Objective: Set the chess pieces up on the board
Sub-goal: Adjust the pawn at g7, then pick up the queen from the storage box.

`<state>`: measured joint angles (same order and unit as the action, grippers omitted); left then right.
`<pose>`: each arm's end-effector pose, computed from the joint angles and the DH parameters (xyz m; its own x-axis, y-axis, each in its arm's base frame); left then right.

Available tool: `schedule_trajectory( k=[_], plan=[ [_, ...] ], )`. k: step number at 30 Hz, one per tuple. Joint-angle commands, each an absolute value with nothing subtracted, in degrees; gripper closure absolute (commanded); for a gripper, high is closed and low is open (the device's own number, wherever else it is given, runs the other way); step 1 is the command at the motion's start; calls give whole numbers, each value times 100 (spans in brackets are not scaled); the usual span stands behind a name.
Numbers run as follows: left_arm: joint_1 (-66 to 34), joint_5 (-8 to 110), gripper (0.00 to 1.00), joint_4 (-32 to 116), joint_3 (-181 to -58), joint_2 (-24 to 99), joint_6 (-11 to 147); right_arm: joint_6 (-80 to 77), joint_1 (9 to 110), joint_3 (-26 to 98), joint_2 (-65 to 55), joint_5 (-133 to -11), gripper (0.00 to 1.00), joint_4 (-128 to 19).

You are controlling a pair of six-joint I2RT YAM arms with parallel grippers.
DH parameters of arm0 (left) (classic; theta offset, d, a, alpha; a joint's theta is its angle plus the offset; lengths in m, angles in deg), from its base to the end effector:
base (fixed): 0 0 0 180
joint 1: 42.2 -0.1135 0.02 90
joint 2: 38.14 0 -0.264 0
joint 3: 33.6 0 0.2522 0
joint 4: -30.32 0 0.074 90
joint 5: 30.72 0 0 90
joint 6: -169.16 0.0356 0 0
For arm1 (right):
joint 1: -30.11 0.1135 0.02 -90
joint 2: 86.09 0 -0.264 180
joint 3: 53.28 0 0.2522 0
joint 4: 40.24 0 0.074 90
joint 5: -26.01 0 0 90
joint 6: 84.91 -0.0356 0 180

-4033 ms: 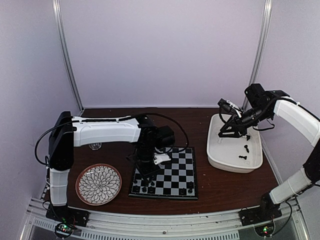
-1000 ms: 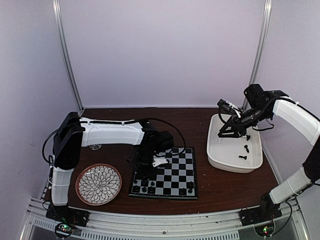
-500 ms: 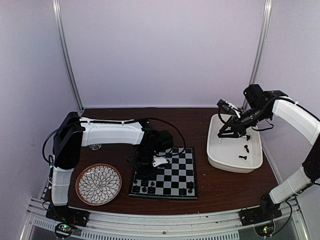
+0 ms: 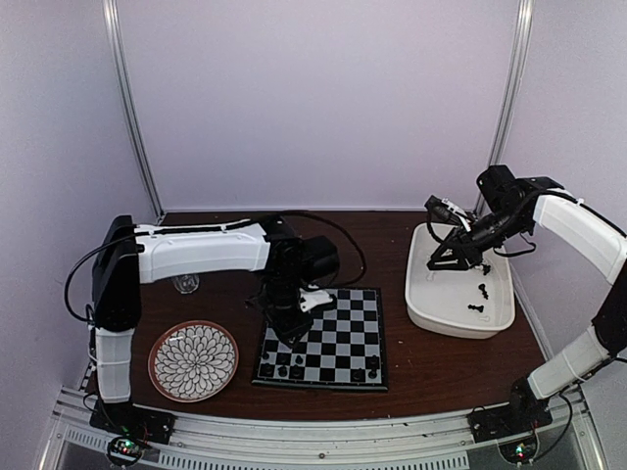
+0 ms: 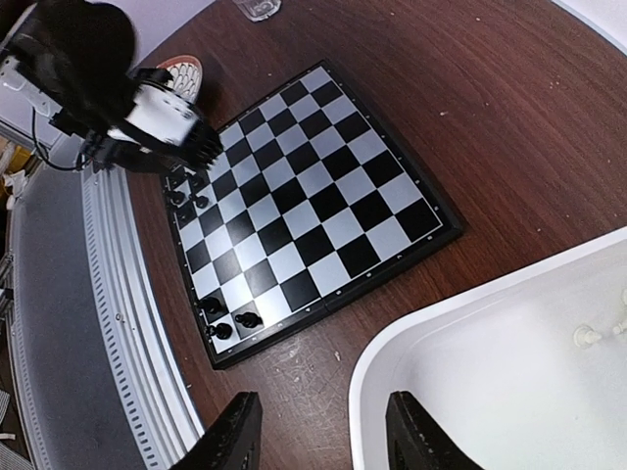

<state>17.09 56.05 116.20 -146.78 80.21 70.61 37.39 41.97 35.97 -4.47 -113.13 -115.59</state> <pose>0.1998 -0.3402 0.2136 -0.6325 0.7741 0.0265 0.7724 0.6329 -0.0530 0.2571 0.0815 0.3181 -0.5437 -0.4714 -0.6944 -0.8348 0.3897 0.3890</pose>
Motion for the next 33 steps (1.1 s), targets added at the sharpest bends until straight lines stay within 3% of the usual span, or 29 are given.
schedule_trajectory(
  k=[1,6,17,25,33],
  plan=[
    [1672,5681,61,11052,-14757,7085,6999,3391,4135,3708,-252,-10607,53,-11277],
    [1674,6200,60,10117,-14331,6494,6791,2839,3915,3849,229,-9097,54,-10990],
    [1677,5928,60,9121,-14060,6337,6639,2457,3169,4342,1872,-6481,58,-11486],
    [1670,5624,60,9055,-13859,6296,6607,2408,2768,4475,2524,-5724,60,-11364],
    [1673,5462,60,8991,-13806,6358,6544,2423,2645,4746,2873,-5815,61,-11350]
  ],
)
